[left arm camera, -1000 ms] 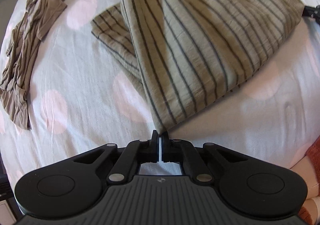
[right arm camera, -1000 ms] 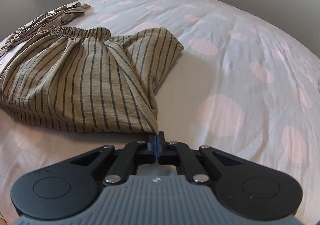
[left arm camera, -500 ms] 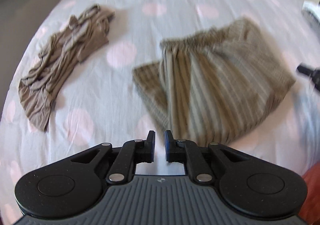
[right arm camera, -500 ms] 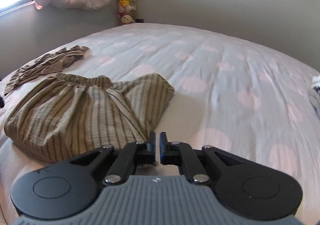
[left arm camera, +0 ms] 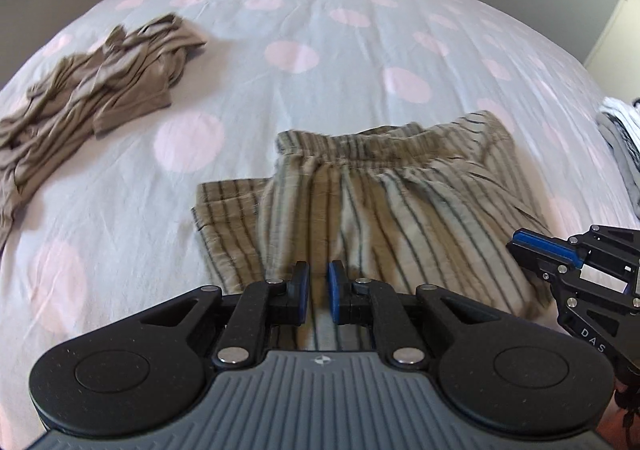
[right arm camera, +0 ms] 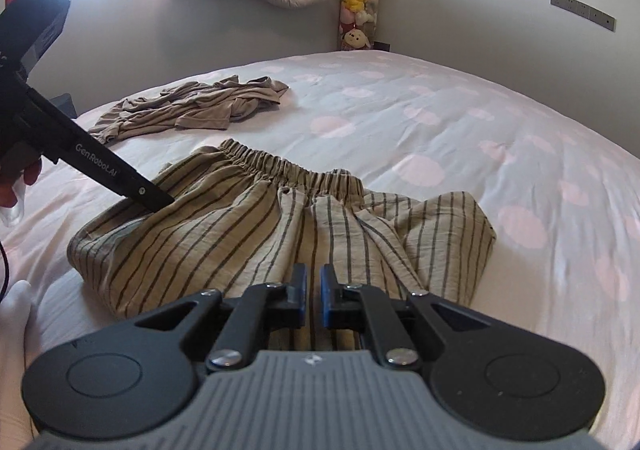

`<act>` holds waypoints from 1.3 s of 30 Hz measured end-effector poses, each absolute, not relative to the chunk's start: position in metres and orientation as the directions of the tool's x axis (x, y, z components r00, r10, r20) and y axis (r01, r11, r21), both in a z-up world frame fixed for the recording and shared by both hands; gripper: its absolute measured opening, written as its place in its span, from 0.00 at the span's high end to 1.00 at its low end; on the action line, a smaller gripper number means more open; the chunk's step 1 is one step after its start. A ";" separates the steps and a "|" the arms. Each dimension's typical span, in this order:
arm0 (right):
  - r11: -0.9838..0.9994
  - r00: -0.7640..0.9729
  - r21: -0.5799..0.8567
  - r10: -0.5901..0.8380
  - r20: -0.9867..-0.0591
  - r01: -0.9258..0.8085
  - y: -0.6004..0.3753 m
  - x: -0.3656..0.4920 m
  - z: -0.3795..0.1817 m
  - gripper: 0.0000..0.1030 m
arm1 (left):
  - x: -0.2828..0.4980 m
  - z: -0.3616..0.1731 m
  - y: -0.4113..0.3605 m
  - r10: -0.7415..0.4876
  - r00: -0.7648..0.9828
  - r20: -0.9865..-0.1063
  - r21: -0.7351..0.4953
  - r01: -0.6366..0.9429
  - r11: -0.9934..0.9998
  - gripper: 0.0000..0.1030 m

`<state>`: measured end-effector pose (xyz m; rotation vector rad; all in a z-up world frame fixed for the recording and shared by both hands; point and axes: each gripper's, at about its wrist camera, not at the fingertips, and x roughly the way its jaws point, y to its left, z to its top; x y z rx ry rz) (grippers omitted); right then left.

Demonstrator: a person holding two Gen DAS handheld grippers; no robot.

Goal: Fold clothes

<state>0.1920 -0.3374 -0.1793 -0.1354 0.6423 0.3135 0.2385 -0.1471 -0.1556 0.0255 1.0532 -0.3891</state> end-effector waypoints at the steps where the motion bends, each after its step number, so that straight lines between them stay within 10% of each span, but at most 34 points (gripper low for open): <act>1: 0.948 0.751 -0.018 0.239 -0.616 -0.317 -0.338 0.199 -0.185 0.91 | 0.242 -0.160 -0.144 -0.294 0.427 -0.855 -0.168 0.308 0.936 0.92; 10: 0.974 0.757 -0.010 0.171 -0.631 -0.228 -0.352 0.226 -0.207 0.91 | 0.255 -0.169 -0.119 -0.234 0.454 -0.859 -0.167 0.184 0.969 0.80; 13: 0.980 0.794 0.011 0.167 -0.584 -0.198 -0.361 0.218 -0.195 0.69 | 0.248 -0.159 -0.111 -0.244 0.487 -0.838 -0.191 0.157 0.969 0.70; 15: 0.984 0.823 0.028 0.161 -0.544 -0.174 -0.367 0.213 -0.183 0.46 | 0.242 -0.151 -0.107 -0.237 0.525 -0.818 -0.192 0.139 0.972 0.46; 19: 0.992 0.848 0.075 0.126 -0.514 -0.102 -0.381 0.211 -0.169 0.15 | 0.236 -0.141 -0.110 -0.242 0.570 -0.786 -0.190 0.150 0.970 0.38; 39: 0.968 0.731 0.214 0.238 -0.640 -0.128 -0.392 0.272 -0.211 0.12 | 0.261 -0.184 -0.127 -0.156 0.535 -0.831 -0.127 0.090 0.988 0.31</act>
